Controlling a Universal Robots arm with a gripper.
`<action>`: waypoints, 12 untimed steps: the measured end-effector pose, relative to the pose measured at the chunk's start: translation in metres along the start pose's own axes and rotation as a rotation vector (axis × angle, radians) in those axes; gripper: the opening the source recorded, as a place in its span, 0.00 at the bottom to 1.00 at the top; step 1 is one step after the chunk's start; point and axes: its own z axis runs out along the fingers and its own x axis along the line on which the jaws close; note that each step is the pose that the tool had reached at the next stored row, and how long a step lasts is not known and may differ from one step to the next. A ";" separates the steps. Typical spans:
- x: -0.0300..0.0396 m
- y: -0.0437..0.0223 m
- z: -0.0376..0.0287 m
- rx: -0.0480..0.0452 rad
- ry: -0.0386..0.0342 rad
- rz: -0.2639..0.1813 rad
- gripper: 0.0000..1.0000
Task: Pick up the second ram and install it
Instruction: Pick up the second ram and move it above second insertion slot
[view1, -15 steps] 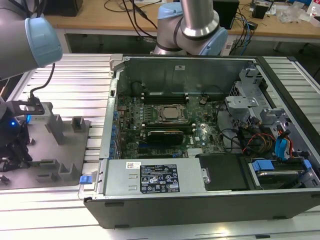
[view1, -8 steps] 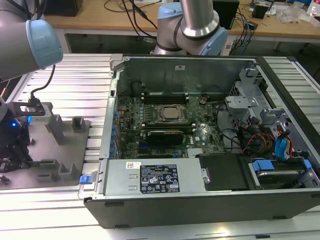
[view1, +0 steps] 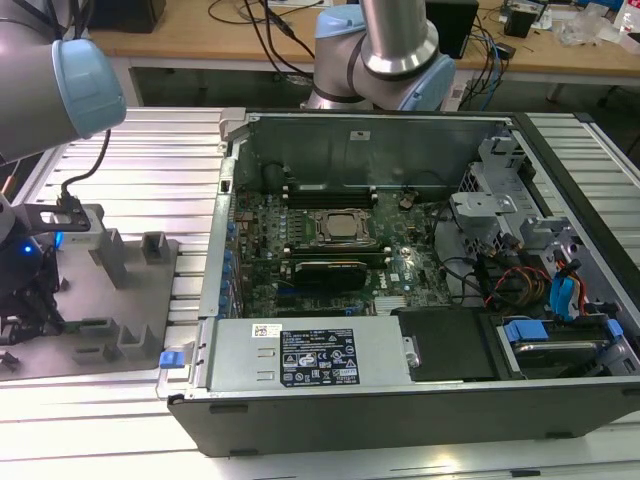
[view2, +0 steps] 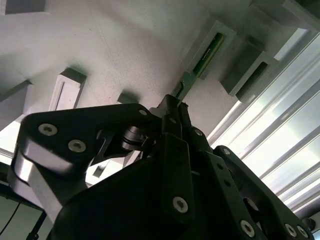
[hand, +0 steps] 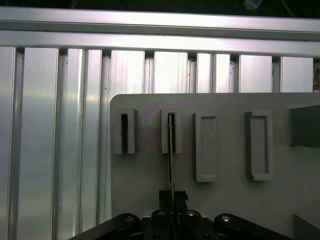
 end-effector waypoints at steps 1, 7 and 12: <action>0.0000 0.0000 0.0000 0.0000 0.0000 0.000 0.13; 0.0000 0.0000 0.0002 0.0000 0.0000 0.000 0.13; 0.0000 0.0002 -0.0063 0.0001 0.0000 0.000 0.13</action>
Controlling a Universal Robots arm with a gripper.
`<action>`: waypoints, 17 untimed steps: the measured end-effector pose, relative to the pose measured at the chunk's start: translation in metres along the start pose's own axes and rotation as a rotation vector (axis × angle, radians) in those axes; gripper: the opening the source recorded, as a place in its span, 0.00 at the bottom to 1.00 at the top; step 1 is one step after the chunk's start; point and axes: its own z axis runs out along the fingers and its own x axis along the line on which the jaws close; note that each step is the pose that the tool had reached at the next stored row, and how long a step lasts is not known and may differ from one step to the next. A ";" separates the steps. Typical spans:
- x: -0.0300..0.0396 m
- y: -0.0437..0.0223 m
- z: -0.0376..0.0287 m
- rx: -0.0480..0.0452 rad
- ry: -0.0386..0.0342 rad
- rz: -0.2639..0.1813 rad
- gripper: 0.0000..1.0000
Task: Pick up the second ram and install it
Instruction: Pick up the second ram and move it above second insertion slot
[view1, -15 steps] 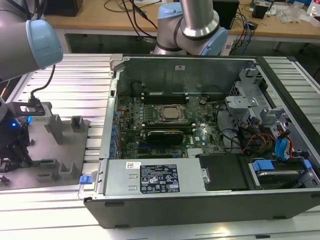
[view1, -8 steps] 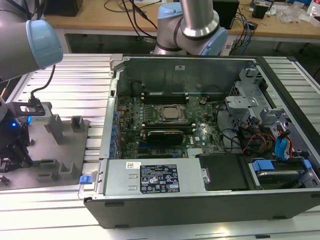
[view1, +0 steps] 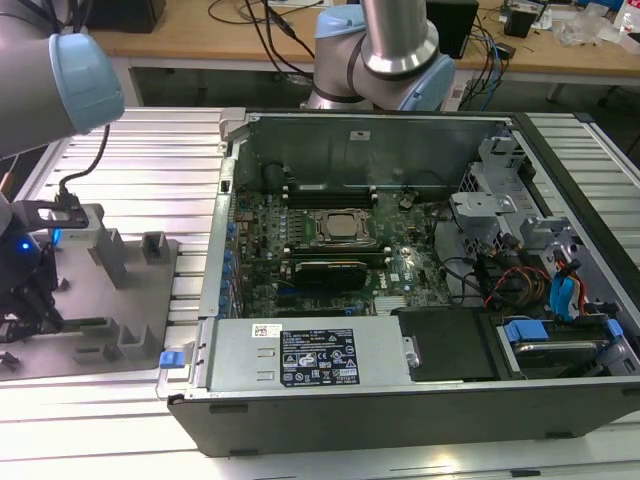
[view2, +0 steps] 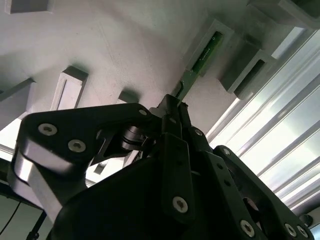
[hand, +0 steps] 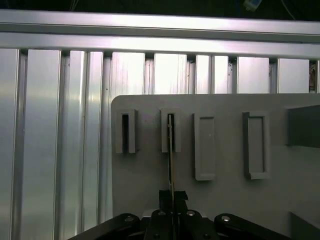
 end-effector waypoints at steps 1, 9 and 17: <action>0.0000 0.0000 -0.0010 0.0000 0.0000 0.000 0.13; -0.0002 0.0005 -0.0140 0.0000 0.0000 0.000 0.13; -0.0007 0.0008 -0.0256 0.0001 0.0005 0.000 0.13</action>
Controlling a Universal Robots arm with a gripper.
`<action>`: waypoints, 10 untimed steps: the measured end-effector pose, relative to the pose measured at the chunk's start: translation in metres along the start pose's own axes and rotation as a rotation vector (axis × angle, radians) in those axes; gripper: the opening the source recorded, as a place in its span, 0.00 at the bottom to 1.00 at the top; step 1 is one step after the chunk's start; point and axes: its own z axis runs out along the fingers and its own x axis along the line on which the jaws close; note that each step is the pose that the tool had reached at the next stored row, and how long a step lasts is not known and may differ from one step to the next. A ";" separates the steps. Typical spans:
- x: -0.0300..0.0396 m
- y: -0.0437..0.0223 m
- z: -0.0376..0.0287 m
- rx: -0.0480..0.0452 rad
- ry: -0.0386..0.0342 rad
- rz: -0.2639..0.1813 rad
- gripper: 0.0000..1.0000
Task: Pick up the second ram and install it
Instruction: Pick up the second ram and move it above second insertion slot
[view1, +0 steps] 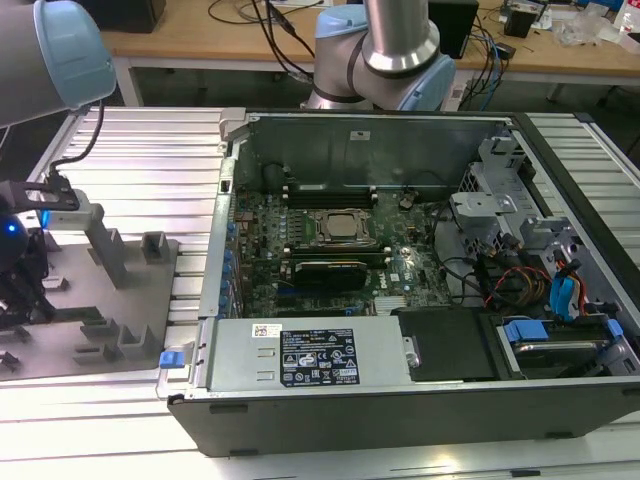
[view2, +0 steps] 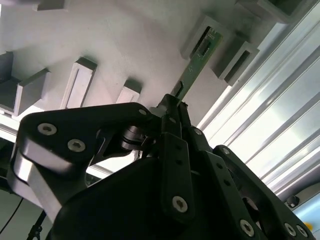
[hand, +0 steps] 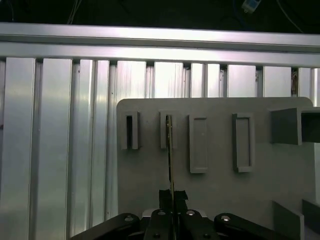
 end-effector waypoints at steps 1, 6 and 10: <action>-0.0001 0.0001 -0.0025 -0.0001 0.0003 0.000 0.13; -0.0005 0.0004 -0.0118 -0.0001 0.0014 0.000 0.13; -0.0008 0.0006 -0.0191 -0.0002 0.0020 0.000 0.13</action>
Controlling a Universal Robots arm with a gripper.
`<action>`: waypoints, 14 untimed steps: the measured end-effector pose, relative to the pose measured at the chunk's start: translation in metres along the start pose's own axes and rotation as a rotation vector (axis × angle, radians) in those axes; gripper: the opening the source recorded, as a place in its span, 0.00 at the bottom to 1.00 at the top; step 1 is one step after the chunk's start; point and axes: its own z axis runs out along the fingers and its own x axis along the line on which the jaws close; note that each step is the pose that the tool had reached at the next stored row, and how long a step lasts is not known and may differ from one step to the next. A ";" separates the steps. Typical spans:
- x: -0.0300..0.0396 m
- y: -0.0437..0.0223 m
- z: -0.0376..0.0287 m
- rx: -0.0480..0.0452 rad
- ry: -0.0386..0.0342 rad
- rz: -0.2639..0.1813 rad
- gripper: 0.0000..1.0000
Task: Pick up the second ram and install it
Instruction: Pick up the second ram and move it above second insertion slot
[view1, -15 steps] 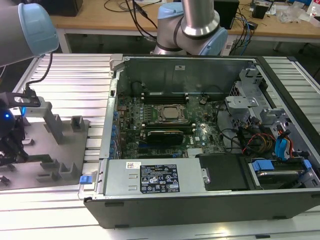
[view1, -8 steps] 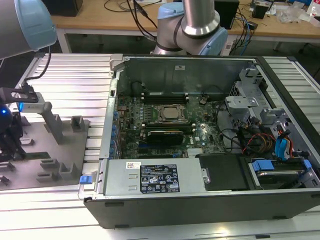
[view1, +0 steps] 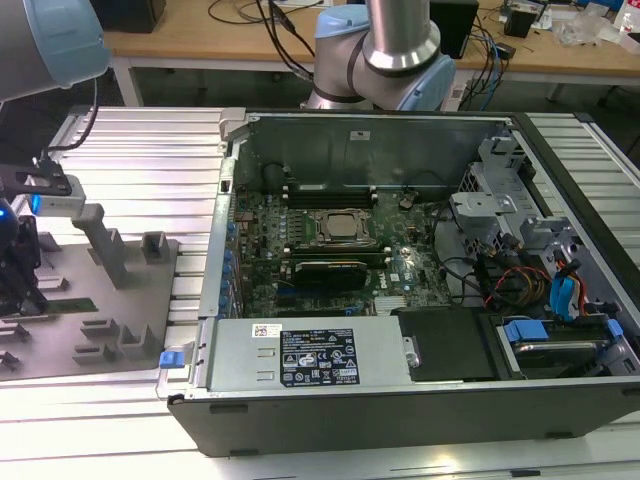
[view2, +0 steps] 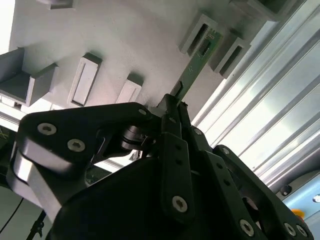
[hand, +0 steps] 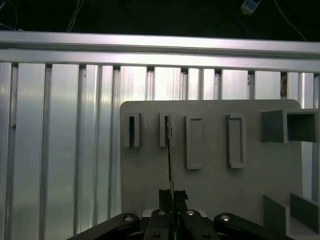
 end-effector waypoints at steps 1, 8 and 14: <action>-0.0001 0.0000 -0.0019 0.0001 0.0002 0.000 0.13; -0.0010 0.0004 -0.0144 0.0000 0.0010 0.000 0.13; -0.0018 0.0007 -0.0216 0.0000 0.0016 0.000 0.13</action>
